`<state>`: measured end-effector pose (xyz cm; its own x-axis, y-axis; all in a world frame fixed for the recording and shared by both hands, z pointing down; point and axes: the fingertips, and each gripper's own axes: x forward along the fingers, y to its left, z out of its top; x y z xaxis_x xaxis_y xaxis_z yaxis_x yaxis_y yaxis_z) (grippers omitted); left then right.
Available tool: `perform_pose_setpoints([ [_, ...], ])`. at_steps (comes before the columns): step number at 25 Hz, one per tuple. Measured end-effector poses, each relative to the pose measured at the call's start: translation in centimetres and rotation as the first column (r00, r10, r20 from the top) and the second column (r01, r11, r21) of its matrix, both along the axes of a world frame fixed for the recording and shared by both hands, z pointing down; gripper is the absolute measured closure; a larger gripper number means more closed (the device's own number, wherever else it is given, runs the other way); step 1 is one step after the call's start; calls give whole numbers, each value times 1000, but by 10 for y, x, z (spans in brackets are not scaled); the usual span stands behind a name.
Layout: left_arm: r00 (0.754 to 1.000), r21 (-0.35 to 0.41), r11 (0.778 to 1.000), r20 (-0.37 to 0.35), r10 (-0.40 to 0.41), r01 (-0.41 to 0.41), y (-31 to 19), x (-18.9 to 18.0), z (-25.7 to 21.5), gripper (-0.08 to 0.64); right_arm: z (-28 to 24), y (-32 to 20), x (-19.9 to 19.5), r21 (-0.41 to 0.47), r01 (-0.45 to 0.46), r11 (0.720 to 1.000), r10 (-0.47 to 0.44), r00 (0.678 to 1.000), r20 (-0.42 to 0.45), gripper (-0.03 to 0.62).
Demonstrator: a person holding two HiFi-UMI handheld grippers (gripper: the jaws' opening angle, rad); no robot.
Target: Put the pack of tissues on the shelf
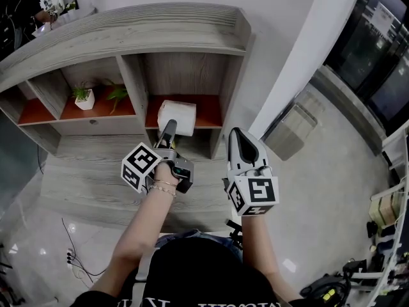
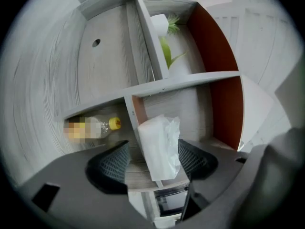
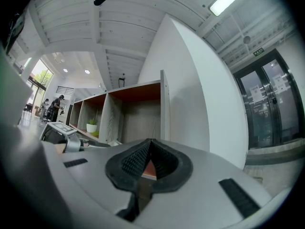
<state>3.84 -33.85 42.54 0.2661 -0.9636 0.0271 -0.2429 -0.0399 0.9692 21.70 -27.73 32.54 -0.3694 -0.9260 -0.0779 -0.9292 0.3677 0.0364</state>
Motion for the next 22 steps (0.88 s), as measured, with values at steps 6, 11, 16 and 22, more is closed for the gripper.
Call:
perform_pose_setpoints([
  [6,887,62,998,461,-1,-32,17,3,0,252,3,-1,-4,-8,-2,1000,2,1000,6,577],
  [11,725,103,993,688,-24,-64,19,6,-6,252,6,0,-6,-15,-7,1000,7,1000,7,577],
  [16,616,182,978,784,-81,-104,22,12,-20,252,6,-1,-5,-15,-17,1000,17,1000,10,577],
  [22,494,188,968,866,-83,-168,22,27,-20,252,9,-2,-3,-24,-29,999,29,999,14,577],
])
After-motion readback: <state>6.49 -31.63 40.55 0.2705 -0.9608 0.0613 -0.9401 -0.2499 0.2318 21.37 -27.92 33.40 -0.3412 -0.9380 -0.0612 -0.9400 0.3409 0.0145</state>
